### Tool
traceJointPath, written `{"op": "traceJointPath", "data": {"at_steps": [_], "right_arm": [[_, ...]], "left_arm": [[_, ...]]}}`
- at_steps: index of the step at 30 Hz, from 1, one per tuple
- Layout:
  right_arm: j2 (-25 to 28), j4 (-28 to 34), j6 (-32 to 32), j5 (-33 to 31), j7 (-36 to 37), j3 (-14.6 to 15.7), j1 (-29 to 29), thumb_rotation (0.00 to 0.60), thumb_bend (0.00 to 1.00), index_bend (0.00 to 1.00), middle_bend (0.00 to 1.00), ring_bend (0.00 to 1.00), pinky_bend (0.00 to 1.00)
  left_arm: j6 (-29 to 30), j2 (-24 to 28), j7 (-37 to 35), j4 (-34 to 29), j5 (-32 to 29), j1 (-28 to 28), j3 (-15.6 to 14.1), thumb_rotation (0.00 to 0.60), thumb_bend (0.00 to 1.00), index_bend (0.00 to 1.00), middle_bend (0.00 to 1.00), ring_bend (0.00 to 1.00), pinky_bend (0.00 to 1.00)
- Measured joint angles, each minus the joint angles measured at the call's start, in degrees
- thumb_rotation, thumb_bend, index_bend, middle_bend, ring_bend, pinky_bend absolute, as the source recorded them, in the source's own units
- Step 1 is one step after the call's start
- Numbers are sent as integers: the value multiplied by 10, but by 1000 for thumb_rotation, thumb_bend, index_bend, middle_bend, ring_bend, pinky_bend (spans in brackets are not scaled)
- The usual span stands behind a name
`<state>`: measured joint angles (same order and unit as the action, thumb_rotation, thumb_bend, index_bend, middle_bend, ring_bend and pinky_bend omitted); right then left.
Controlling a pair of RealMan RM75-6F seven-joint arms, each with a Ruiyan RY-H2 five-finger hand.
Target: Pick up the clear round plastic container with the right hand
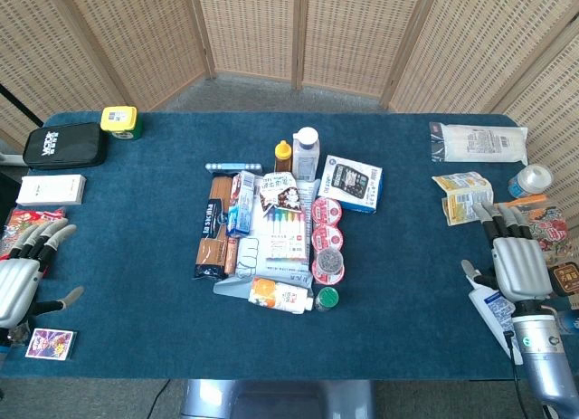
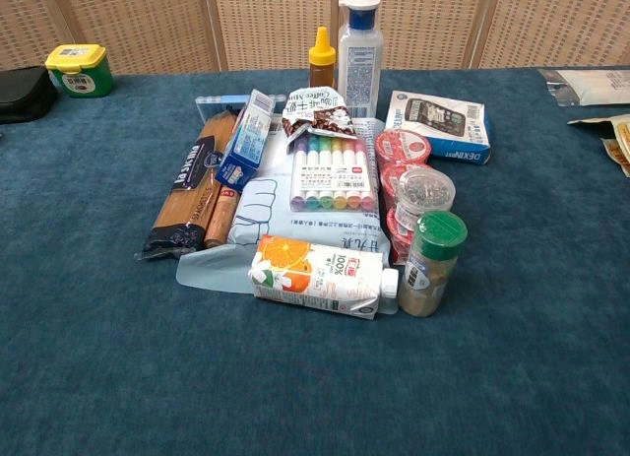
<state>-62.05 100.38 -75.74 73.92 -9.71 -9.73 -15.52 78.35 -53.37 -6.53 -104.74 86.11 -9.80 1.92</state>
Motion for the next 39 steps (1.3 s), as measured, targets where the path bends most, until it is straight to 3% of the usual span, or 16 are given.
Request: {"op": "traceJointPath", "data": {"at_steps": [12,26,39], "right_arm": [[7,-5,20,21,86,10,3,595,290,0,0,0,0],[23,-33,49,157,246,46,-19,594,295,0,0,0,0],[-25,-67,115,167,265,45,-85,596,295,0,0,0,0]], "left_arm": [[3,6,-20,-2,10,0,-3,600,271,84,0,0,0],[-4,13,-37,2,2,-10,7,600,271,83,0,0,0],[-2,20,-28,-7,0,-11,8,600,273,72,0,0,0]]}}
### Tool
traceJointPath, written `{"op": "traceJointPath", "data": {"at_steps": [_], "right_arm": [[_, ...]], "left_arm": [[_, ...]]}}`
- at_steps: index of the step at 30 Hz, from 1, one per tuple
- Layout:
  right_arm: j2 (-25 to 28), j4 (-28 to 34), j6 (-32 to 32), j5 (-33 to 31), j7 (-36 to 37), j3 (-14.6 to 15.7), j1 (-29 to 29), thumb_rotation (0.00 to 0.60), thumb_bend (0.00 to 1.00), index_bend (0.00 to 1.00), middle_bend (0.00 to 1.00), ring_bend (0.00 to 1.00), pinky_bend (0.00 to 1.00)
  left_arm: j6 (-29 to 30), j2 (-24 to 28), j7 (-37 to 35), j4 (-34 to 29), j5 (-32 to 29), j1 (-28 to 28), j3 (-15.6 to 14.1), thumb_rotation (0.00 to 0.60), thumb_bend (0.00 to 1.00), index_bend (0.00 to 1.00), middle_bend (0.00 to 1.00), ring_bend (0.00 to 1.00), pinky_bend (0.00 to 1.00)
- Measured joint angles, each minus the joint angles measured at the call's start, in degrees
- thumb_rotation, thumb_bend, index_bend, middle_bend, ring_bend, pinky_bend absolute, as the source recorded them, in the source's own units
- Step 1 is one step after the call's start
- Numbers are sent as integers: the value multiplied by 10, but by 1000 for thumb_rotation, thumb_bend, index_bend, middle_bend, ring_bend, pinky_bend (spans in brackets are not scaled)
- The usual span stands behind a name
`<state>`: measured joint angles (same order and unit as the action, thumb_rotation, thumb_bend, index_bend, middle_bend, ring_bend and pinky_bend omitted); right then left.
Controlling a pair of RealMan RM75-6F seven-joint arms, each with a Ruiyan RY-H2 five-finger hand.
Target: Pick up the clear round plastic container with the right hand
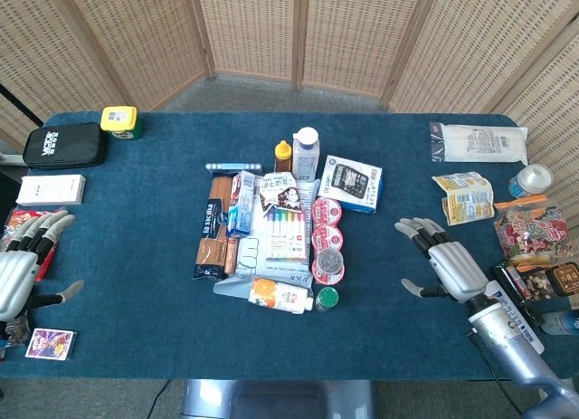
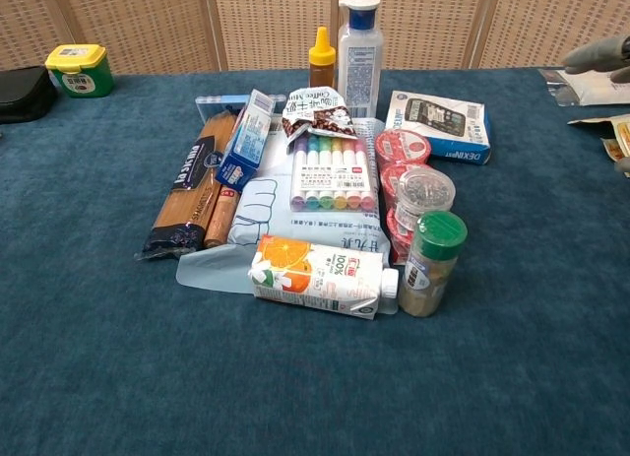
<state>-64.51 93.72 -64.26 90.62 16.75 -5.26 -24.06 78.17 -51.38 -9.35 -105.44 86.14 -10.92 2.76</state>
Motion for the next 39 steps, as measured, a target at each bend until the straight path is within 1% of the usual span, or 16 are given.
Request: {"op": "traceJointPath", "data": {"at_steps": [10,29,39], "right_arm": [[-43,-22,63,-4,-16,-5,-59,600,294,0,0,0,0],[-95,-50,160,-25,-47,-2,-144,600,292,0,0,0,0],[-118,-73,184,-41,-45,-6,-176,600,292,0,0,0,0]], "left_arm": [[12,10,-9,2,1,8,-1,600,271,70,0,0,0],[11,11,-21,13,2,10,-3,600,271,68,0,0,0],[9,9,-25,20,-1,13,-6,600,269,67,0,0,0]]}}
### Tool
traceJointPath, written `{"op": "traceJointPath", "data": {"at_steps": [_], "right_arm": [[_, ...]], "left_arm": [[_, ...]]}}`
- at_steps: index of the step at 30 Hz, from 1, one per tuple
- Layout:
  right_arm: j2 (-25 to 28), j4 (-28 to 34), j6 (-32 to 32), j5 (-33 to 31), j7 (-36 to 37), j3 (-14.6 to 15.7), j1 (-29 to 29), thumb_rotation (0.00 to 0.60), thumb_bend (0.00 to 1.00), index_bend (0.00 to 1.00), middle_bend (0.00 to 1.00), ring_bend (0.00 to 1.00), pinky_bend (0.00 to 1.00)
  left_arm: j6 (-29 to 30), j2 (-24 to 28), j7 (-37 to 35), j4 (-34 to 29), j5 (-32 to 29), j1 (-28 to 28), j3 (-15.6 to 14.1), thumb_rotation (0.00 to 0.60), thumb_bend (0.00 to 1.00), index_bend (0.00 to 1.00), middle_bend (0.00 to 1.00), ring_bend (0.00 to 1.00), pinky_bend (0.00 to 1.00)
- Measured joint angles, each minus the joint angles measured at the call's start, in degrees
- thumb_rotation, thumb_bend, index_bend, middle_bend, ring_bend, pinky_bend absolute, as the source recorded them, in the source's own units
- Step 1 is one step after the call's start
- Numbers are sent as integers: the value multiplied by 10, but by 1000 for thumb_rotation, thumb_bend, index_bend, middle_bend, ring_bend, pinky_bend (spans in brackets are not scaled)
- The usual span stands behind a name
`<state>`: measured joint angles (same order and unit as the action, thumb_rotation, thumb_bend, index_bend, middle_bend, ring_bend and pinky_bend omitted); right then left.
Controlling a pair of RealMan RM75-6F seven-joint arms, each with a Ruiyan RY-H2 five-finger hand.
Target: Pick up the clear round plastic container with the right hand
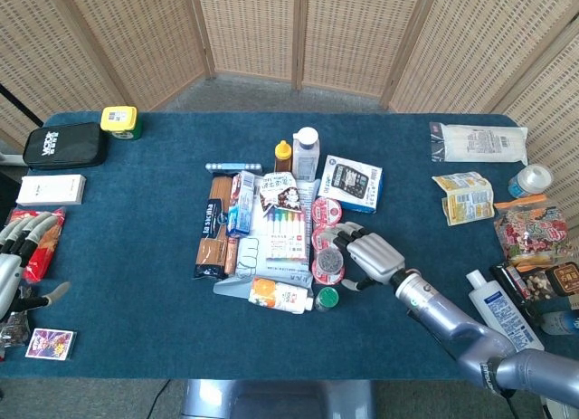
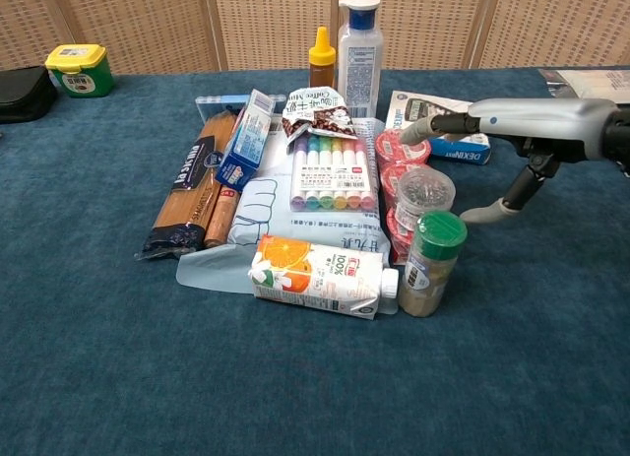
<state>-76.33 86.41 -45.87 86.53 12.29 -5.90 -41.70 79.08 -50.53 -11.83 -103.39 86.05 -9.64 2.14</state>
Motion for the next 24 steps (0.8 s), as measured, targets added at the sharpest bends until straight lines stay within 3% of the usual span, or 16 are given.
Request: {"op": "traceJointPath", "data": {"at_steps": [7,24], "right_arm": [[-10,-11,8,-9,1,3,-10,597,291,0,15,0,0],[-42,-40,11,-22,1,3,-31,600,293,26,235,15,0]], "left_arm": [[1,-1,-1,2,0,2,0,600,268,68,0,0,0],[8,0,-12,10,-4,11,-3,600,266,59,0,0,0]]}}
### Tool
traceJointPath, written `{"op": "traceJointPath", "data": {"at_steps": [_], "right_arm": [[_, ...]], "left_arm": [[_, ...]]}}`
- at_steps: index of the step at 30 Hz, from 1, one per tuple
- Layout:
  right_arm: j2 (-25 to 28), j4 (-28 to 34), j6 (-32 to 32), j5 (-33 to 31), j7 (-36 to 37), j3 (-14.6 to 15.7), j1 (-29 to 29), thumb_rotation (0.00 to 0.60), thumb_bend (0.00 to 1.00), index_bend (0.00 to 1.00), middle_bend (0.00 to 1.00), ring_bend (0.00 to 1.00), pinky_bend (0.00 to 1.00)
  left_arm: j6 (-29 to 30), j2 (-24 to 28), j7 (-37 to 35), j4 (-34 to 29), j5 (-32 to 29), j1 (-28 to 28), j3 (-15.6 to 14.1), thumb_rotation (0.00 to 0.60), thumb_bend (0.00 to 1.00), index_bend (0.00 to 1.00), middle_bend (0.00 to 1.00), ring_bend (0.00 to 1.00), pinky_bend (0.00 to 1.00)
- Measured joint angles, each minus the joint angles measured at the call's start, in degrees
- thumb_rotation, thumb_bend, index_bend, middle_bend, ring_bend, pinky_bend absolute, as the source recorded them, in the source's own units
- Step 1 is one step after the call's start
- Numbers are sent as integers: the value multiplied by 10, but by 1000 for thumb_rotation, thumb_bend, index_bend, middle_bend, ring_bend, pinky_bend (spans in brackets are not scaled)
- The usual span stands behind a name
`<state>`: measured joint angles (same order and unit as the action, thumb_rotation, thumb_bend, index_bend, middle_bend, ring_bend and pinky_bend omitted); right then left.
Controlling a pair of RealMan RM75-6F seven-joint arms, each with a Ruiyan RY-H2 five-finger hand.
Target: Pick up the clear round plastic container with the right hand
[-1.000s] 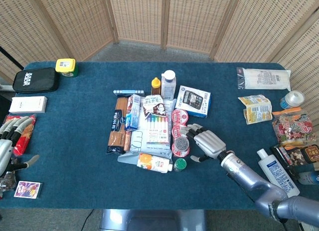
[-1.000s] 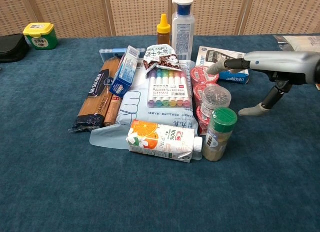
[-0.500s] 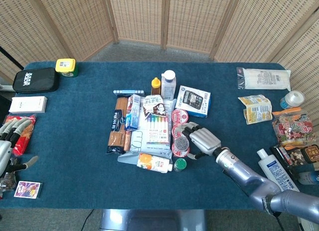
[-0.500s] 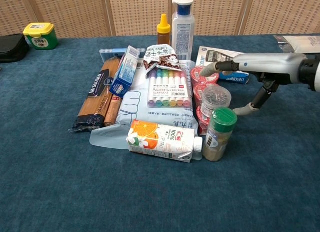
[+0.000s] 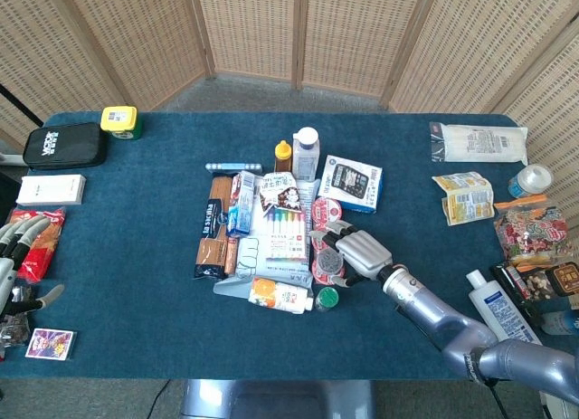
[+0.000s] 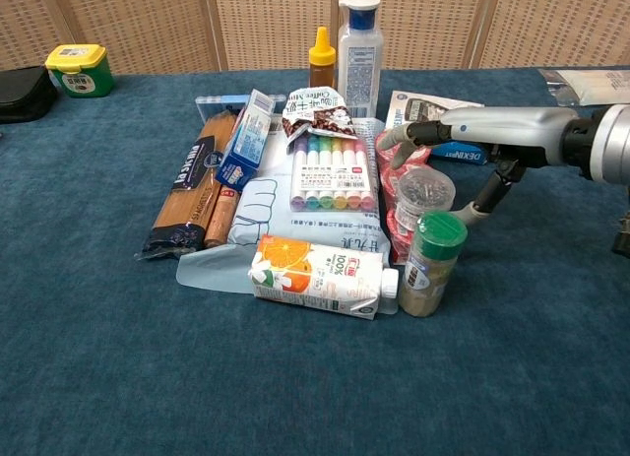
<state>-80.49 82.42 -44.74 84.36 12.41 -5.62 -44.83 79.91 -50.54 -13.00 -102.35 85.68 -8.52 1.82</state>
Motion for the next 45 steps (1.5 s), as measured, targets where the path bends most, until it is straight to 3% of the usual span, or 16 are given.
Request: {"op": "traceJointPath", "data": {"at_steps": [10,25,36,45], "right_arm": [[-15,-14,4,-8,3,1,-9,600,291,104,317,98,27],[-18,-34,-12,-12,22,0,-7,600,294,432,704,506,463],[18,-18,-46,-15,20,-12,3,600,294,453,730,549,477],[90,39,-69,-29,12,-51,3,600,294,455,730,549,477]], "left_arm": [[0,0,-6,6,-2,2,0,600,266,56,0,0,0],[0,2,-8,5,-3,3,2,600,262,56,0,0,0],[-2,0,-9,4,-1,1,3,600,263,51,0,0,0],[5,-1,-14,4,8,7,-2,600,261,51,0,0,0]]}}
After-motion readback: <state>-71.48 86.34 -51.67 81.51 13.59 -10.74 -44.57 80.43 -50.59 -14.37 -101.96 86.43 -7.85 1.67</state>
